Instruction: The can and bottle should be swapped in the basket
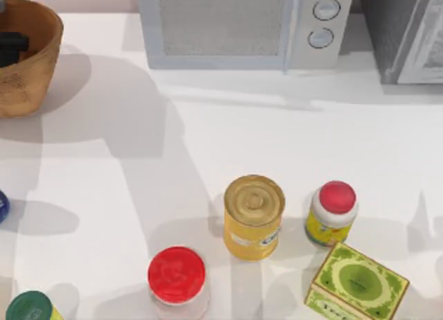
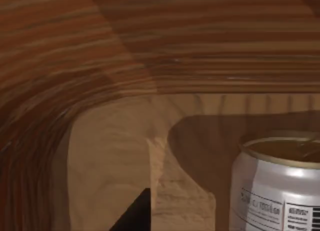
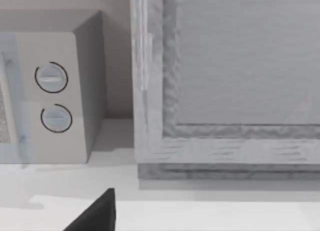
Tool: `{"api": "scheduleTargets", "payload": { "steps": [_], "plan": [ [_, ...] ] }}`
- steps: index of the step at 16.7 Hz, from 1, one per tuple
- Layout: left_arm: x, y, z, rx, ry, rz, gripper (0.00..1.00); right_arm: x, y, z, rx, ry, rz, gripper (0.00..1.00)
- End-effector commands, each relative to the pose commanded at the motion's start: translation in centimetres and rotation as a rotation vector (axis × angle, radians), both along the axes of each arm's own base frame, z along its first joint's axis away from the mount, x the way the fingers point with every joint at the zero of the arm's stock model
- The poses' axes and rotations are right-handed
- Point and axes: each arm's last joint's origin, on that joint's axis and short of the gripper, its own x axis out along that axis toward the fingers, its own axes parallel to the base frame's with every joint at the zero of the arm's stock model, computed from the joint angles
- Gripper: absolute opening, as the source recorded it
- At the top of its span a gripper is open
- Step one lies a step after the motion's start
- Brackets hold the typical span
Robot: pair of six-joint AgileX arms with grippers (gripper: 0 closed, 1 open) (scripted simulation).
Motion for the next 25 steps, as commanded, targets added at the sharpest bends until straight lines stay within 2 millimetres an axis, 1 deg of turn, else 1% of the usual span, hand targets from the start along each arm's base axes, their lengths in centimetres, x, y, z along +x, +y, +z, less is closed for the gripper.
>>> {"api": "scheduleTargets", "payload": {
  "steps": [7, 8, 15, 16, 18, 19, 21, 23, 25],
  "plan": [
    [0.0, 0.0, 0.0, 0.000, 0.000, 0.000, 0.02, 0.0, 0.0, 0.0, 0.000, 0.000, 0.000, 1.00],
    [0.0, 0.0, 0.0, 0.000, 0.000, 0.000, 0.00, 0.0, 0.0, 0.0, 0.000, 0.000, 0.000, 1.00],
    [0.0, 0.0, 0.0, 0.000, 0.000, 0.000, 0.00, 0.0, 0.0, 0.0, 0.000, 0.000, 0.000, 1.00],
    [-0.2, 0.2, 1.9, 0.013, -0.035, 0.006, 0.00, 0.0, 0.0, 0.0, 0.000, 0.000, 0.000, 1.00],
    [-0.3, 0.2, 2.2, 0.015, -0.042, 0.007, 0.00, 0.0, 0.0, 0.0, 0.000, 0.000, 0.000, 1.00],
    [-0.4, 0.1, 2.7, 0.017, -0.055, 0.010, 0.00, 0.0, 0.0, 0.0, 0.000, 0.000, 0.000, 1.00],
    [-1.1, -0.1, 4.6, 0.025, -0.097, 0.016, 0.00, 0.0, 0.0, 0.0, 0.000, 0.000, 0.000, 1.00],
    [-2.4, -0.7, 7.2, 0.034, -0.156, 0.020, 0.00, 0.0, 0.0, 0.0, 0.000, 0.000, 0.000, 1.00],
    [-4.6, -1.5, 10.3, 0.045, -0.231, 0.021, 0.00, 0.0, 0.0, 0.0, 0.000, 0.000, 0.000, 1.00]
  ]
}}
